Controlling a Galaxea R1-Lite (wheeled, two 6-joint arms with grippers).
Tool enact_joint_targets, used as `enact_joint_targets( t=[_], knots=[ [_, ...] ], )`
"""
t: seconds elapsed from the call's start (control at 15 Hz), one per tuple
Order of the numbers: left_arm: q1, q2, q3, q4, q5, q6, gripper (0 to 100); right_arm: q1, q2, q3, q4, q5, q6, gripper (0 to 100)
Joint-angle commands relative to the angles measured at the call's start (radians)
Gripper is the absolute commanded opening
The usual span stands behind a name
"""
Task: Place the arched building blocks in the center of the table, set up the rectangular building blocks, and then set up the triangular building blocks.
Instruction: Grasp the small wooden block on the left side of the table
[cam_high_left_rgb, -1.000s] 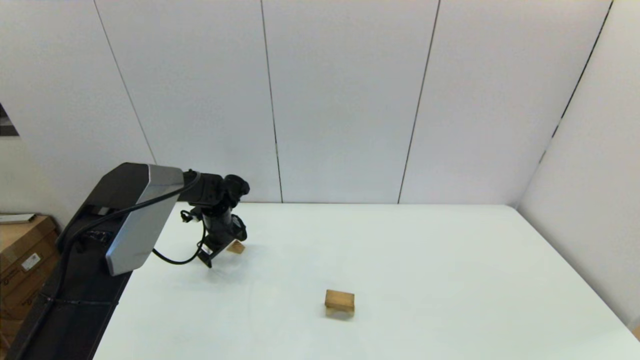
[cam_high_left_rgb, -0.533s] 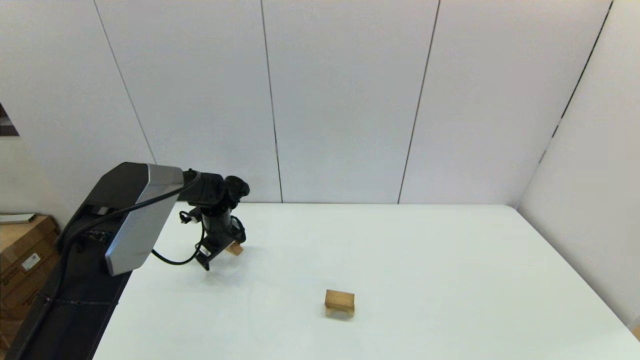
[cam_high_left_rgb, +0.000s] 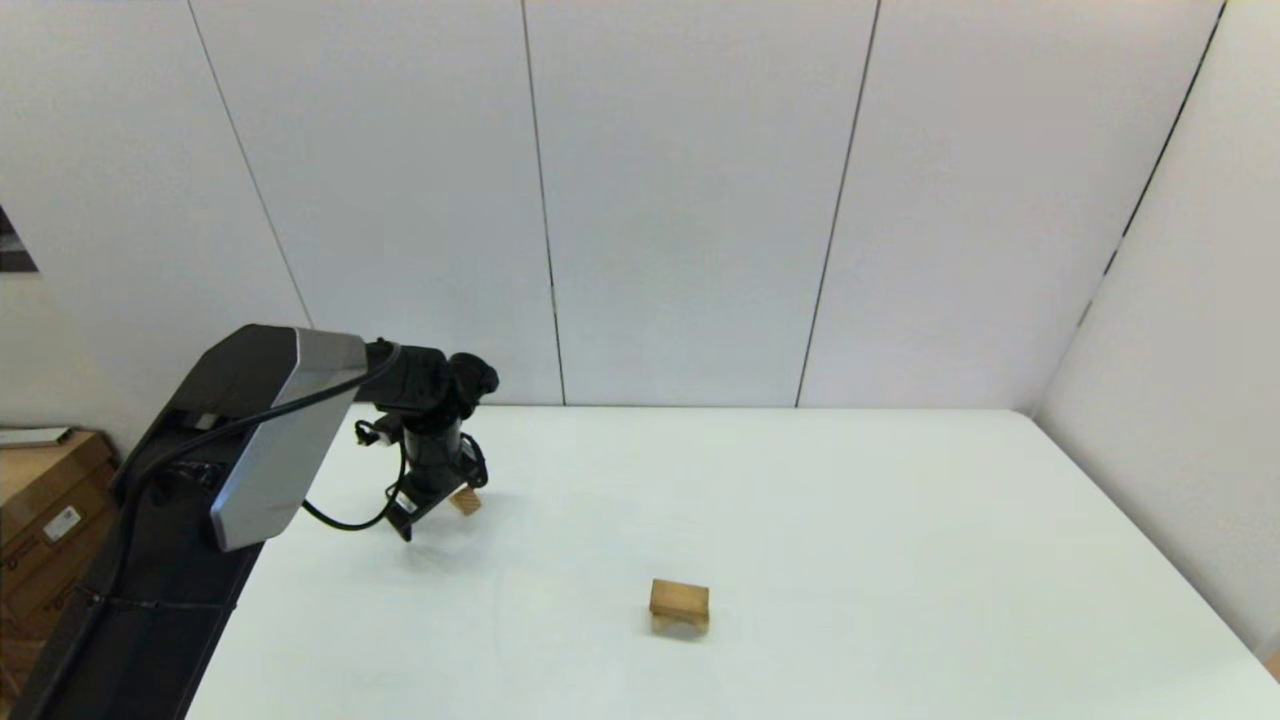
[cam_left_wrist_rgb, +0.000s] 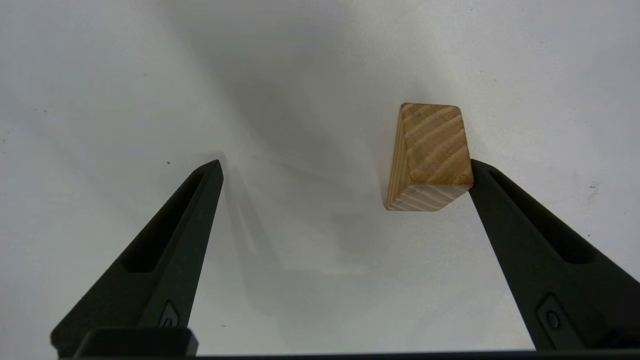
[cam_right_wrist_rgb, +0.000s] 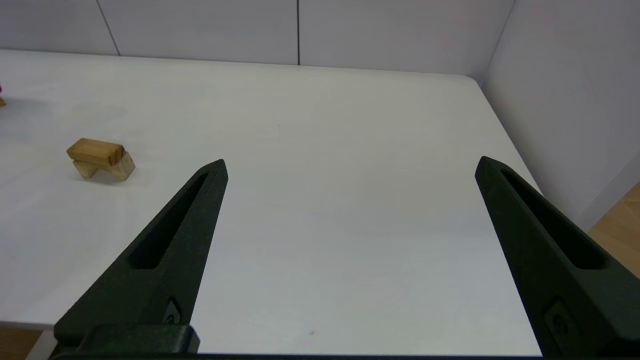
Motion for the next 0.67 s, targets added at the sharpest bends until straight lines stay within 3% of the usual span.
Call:
enact_joint_targets(
  t=[0.07, 0.33, 0.4, 0.67],
  knots=[
    [-0.002, 0.003, 0.0, 0.003, 0.0, 0.007, 100, 0.0, 0.0, -0.001, -0.001, 0.0, 0.0, 100],
    [-0.003, 0.003, 0.0, 0.003, -0.006, 0.02, 100, 0.0, 0.0, -0.001, 0.001, 0.0, 0.0, 100],
    [-0.003, 0.003, 0.0, 0.003, -0.006, 0.02, 0, 0.0, 0.0, 0.001, 0.001, 0.0, 0.0, 100],
    [-0.003, 0.003, 0.0, 0.001, -0.004, 0.023, 0, 0.0, 0.0, -0.001, 0.001, 0.0, 0.0, 100]
  ],
)
